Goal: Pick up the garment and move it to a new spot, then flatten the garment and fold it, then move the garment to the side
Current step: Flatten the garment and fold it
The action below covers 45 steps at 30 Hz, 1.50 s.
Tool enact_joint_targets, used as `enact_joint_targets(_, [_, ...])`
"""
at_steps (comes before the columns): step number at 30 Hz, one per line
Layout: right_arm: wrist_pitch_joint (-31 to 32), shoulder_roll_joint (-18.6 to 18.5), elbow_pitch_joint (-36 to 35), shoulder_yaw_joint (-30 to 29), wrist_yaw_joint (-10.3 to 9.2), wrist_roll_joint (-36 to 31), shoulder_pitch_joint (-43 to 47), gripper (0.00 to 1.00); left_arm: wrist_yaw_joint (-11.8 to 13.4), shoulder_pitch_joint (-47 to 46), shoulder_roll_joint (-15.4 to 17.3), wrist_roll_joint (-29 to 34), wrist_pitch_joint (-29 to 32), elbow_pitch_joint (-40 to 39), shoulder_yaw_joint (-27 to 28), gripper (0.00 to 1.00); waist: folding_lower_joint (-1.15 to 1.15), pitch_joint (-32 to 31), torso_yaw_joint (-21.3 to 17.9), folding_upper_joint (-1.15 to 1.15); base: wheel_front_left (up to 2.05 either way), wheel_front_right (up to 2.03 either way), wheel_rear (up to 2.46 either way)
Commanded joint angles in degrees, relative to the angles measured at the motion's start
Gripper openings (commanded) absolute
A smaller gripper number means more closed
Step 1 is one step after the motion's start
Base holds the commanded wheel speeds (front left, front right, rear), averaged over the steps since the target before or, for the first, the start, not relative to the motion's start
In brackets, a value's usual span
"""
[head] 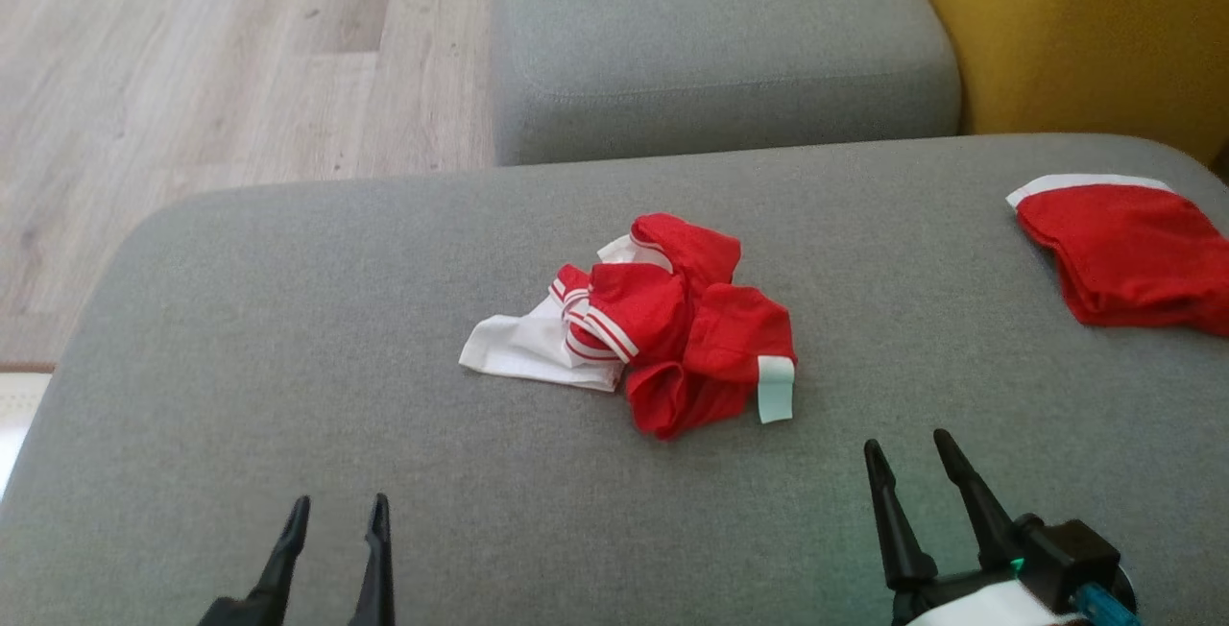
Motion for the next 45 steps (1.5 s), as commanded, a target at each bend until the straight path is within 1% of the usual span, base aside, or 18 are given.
enact_joint_targets(1, [-0.36, -0.07, -2.25, 0.95, 0.37, -0.54, -2.26, 1.0, -0.35, -3.91, -0.26, 0.67, -0.7, -1.28, 1.61, 1.0, 0.0, 0.52, 0.04, 0.0, 0.0, 0.0, 0.0])
enact_joint_targets(5, [-0.36, -0.39, -2.78, 1.02, 0.37, -0.44, -2.93, 1.0, -1.55, -6.42, -0.26, 0.98, -0.7, 0.52, -0.55, 1.0, 0.0, 2.26, 0.17, 0.0, 0.0, 0.0, 0.0])
enact_joint_targets(8, [-0.36, -0.91, -3.24, 1.44, 0.37, -0.35, -3.76, 1.0, -2.74, -9.68, -0.26, 0.3, -0.7, 3.23, -3.75, 1.0, 0.0, 3.89, 0.15, 0.0, 0.0, 0.0, 0.0])
enact_joint_targets(10, [-0.36, -1.32, -3.57, 1.73, 0.37, -0.22, -4.34, 1.0, -3.51, -12.23, -0.26, -0.01, -0.7, 6.62, -6.46, 1.0, 0.0, 4.94, -0.03, 0.0, 0.0, 0.0, 0.0])
enact_joint_targets(12, [-0.36, -1.84, -3.63, 2.05, 0.37, -0.12, -4.93, 1.0, -3.84, -15.27, -0.26, -1.01, -0.7, 10.14, -9.16, 1.0, 0.0, 6.01, -0.36, 0.0, 0.0, 0.0, 0.0])
enact_joint_targets(16, [-0.36, -2.84, -4.05, 2.65, 0.37, 0.08, -6.42, 1.0, -4.51, -22.8, -0.26, -3.84, -0.7, 14.61, -13.83, 1.0, 0.0, 9.07, -1.21, 0.0, 0.0, 0.0, 0.0])
enact_joint_targets(18, [-0.36, -3.37, -4.67, 2.79, 0.37, 0.15, -7.4, 1.0, -4.66, -26.89, -0.26, -5.72, -0.7, 16.53, -15.52, 1.0, 0.0, 10.96, -1.53, 0.0, 0.0, 0.0, 0.0])
enact_joint_targets(19, [-0.36, -3.37, -4.67, 2.79, 0.37, 0.15, -7.4, 1.0, -4.66, -26.89, -0.26, -5.72, -0.7, 16.53, -15.52, 1.0, 0.0, 10.96, -1.53, 0.0, 0.0, 0.0, 0.0])
enact_joint_targets(21, [-0.36, -3.85, -5.28, 2.89, 0.37, 0.25, -8.39, 1.0, -4.68, -30.96, -0.26, -8.33, -0.7, 18.66, -16.79, 1.0, 0.0, 12.92, -1.94, 0.0, 0.0, 0.0, 0.0])
enact_joint_targets(28, [-0.36, -4.92, -7.02, 2.95, 0.37, 1.33, -11.66, 1.0, -5.01, -42.81, -0.26, -23.44, -0.7, 28.15, -21.38, 1.0, 0.0, 18.54, -3.27, 0.0, 0.0, 0.0, 0.0])
enact_joint_targets(33, [-0.36, -5.55, -7.42, 3.34, 0.37, 1.27, -13.59, 1.0, -5.28, -49.14, -0.26, -30.77, -0.7, 34.94, -26.27, 1.0, 0.0, 20.6, -4.14, 0.0, 0.0, 0.0, 0.0])
enact_joint_targets(43, [-0.36, -5.95, -7.79, 2.99, 0.37, 1.12, -14.46, 1.0, -6.88, -53.43, -0.26, -40.16, -0.7, 38.03, -31.23, 1.0, 0.0, 22.12, -4.64, 0.0, 0.0, 0.0, 0.0])
enact_joint_targets(45, [-0.36, -5.89, -7.74, 2.93, 0.37, 1.06, -14.53, 1.0, -7.2, -54.26, -0.26, -40.99, -0.7, 38.42, -32.43, 1.0, 0.0, 22.23, -4.63, 0.0, 0.0, 0.0, 0.0])
